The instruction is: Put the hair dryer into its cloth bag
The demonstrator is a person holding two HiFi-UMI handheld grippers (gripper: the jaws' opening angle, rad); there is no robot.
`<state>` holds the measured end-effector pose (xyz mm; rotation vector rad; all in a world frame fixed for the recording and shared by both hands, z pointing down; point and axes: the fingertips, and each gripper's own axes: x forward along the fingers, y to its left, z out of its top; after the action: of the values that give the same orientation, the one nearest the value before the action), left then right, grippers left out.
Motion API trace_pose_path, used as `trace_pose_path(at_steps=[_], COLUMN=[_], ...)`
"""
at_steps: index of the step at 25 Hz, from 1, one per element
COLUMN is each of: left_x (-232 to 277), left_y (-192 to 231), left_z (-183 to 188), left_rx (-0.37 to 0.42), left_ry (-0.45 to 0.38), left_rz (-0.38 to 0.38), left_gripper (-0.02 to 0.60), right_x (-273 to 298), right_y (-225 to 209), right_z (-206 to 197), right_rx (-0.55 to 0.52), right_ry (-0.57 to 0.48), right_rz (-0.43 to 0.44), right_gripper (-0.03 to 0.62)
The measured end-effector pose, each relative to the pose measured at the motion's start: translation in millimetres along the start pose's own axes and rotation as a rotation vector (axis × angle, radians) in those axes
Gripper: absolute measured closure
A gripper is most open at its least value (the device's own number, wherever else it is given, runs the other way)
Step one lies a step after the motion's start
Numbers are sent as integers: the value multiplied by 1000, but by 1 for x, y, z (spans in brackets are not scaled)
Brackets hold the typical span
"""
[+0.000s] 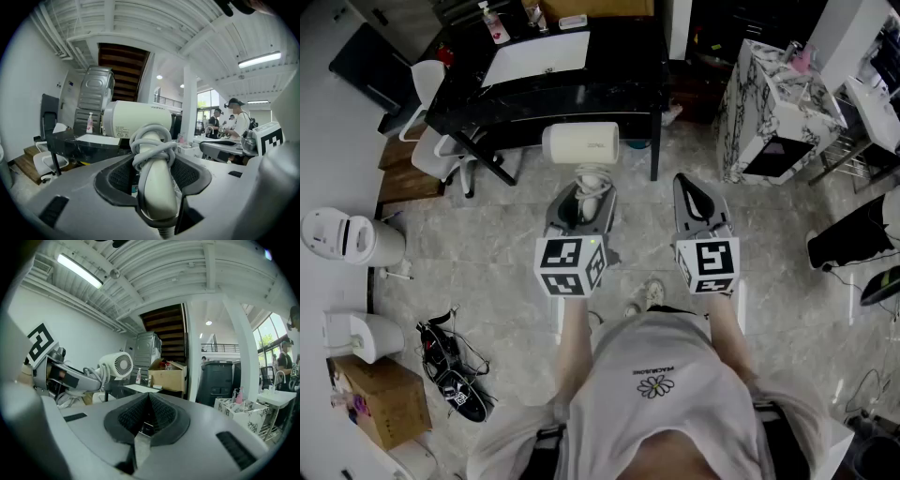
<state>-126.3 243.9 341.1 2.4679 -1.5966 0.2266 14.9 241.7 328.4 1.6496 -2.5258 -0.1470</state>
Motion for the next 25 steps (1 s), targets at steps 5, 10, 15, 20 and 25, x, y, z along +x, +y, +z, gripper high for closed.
trace_pose_path(at_steps=[5,10,15,20,25], left_x=[5,11,24,42,45], left_y=[3,1,2,-3,-8], left_z=[2,8,10,10,10], left_rx=[-1,-69,-90,-162,-197], left_ry=[-4,-33,-37,-51,-56], left_rz=[0,-39,-30,-31,-5], left_gripper=[341,341,341,341,341], right_x=[7,13,18,24,30], right_y=[-2,-6,-13,-28,-42], right_z=[-4,-9,-10,-23,-42], right_rx=[-6,-8,20,-33,-106], right_ry=[5,14,-16,20,76], right_rz=[9,29,66,93,112], right_gripper=[583,583,583,583,583])
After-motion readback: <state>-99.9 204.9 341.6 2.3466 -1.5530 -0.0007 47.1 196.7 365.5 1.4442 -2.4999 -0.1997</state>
